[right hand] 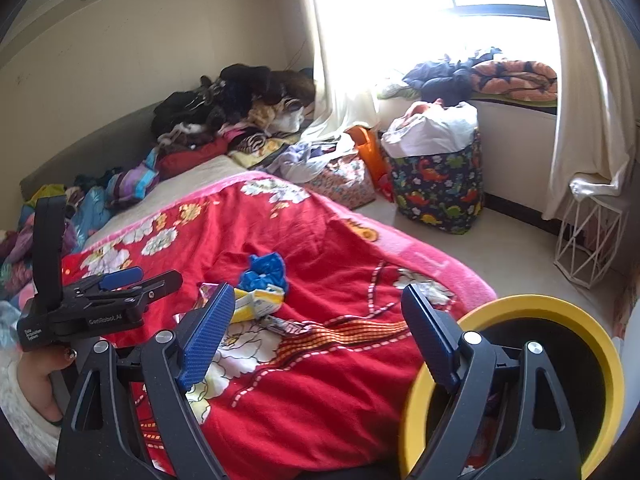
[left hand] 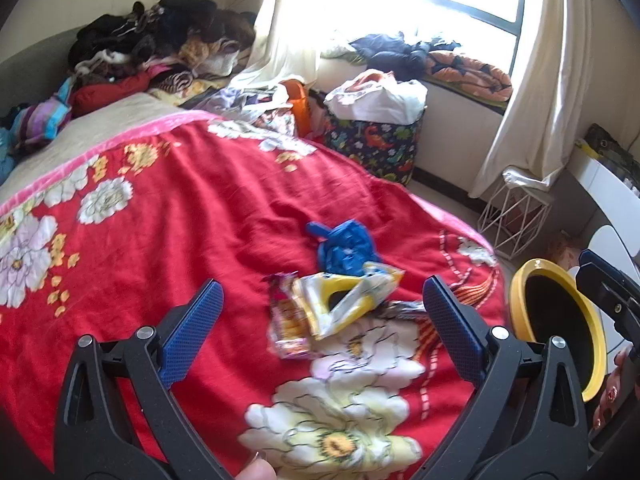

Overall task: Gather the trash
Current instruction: 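Move both open grippers from the bin over the yellow wrapper on the bedspread, then grasp the yellow-white snack wrapper with the right gripper while the left closes beside it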

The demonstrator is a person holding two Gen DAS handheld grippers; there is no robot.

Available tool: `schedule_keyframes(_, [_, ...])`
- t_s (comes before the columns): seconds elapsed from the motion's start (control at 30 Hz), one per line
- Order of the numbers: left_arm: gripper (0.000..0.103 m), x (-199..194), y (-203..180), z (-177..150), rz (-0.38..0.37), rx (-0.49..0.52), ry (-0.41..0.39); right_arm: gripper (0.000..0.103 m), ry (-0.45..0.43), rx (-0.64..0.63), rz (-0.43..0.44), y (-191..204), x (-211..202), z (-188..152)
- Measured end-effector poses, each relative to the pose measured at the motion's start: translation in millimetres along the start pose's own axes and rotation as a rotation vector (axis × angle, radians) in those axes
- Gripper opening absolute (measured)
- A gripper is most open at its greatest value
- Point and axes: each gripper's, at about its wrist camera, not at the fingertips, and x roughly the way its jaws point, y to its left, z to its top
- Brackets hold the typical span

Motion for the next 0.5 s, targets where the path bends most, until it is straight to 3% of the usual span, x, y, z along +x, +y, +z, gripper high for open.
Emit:
schedule_keyframes(0.1, [0.09, 4, 14, -4, 0.007, -0.025, 0.036, 0.082, 0.03, -0.007, 0.025, 8, 17, 1])
schedule_keyframes(0.5, [0.052, 31, 35, -28, -0.051, -0.084, 0.177, 0.081, 0.188, 0.046, 0.108, 13, 92, -5])
